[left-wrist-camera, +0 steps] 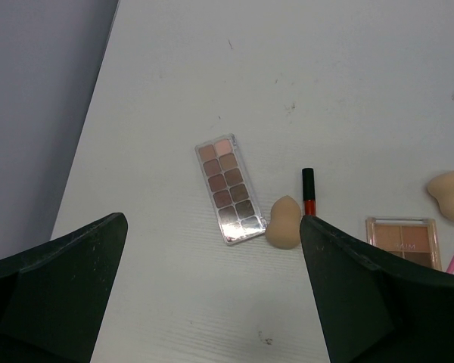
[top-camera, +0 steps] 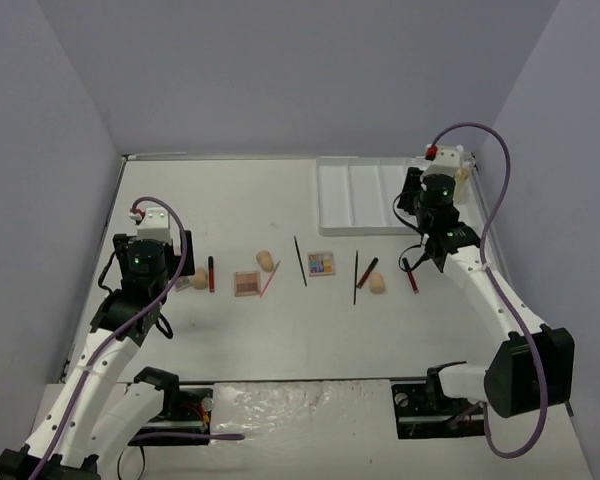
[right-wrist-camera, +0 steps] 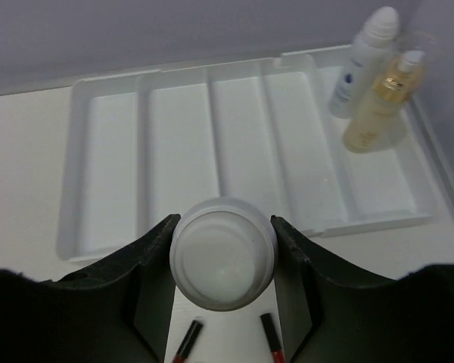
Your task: Organize the makeup
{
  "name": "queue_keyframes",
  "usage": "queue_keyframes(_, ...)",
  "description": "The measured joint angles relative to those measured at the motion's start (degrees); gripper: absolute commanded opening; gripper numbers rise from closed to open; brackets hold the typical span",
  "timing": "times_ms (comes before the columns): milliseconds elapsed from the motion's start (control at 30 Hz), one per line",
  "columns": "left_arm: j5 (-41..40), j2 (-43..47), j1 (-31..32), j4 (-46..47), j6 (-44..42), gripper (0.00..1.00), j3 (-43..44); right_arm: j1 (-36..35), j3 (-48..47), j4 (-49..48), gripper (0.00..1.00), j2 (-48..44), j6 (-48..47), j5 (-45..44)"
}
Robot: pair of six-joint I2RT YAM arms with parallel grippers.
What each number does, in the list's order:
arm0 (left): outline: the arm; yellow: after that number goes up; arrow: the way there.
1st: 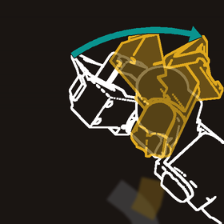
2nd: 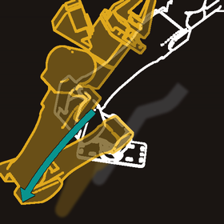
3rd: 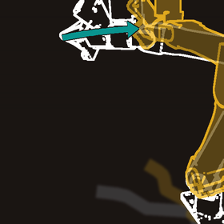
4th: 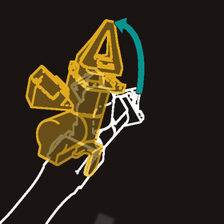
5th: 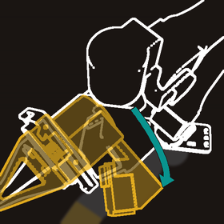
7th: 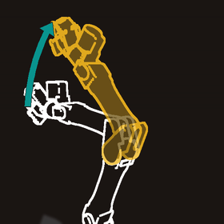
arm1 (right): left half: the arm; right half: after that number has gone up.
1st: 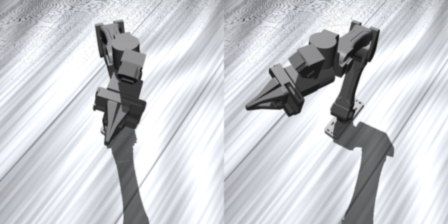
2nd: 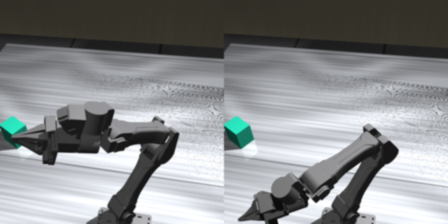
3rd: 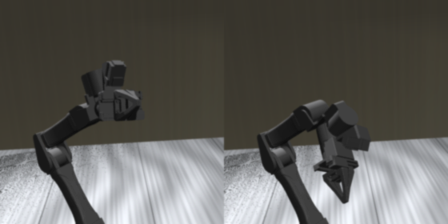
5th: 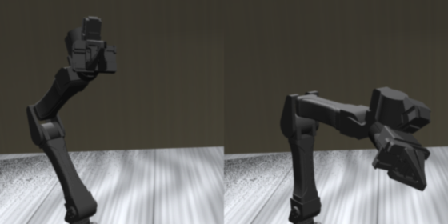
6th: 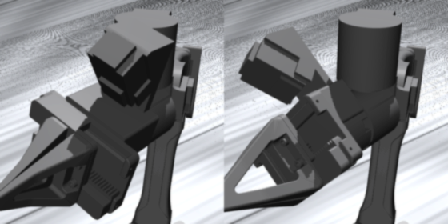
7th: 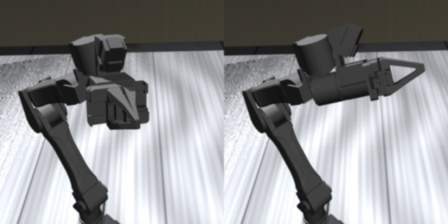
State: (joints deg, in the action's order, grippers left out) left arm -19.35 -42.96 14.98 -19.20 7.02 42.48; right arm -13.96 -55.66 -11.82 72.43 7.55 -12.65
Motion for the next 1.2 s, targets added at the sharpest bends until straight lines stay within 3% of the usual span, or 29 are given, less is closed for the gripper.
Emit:
queue_keyframes(233, -0.1, 0.1, 0.4, 0.0, -0.7, 0.97, 0.0, 15.1, -0.3, -2.5, 0.0, 7.6, 1.3, -1.3)
queue_keyframes(467, 0.0, 0.0, 1.2, 0.0, -0.9, 0.97, 0.0, 22.0, -3.0, -7.1, 0.0, 17.5, 0.8, -0.1)
queue_keyframes(1133, -0.1, -4.7, 1.4, 0.3, -1.9, 0.97, 0.0, 26.7, -9.8, -15.4, 0.0, 33.6, -0.7, 5.9)
queue_keyframes(1200, -0.1, -5.1, 1.4, 0.3, -2.0, 0.97, 0.0, 26.7, -10.1, -16.0, 0.08, 34.6, -0.9, 6.0)
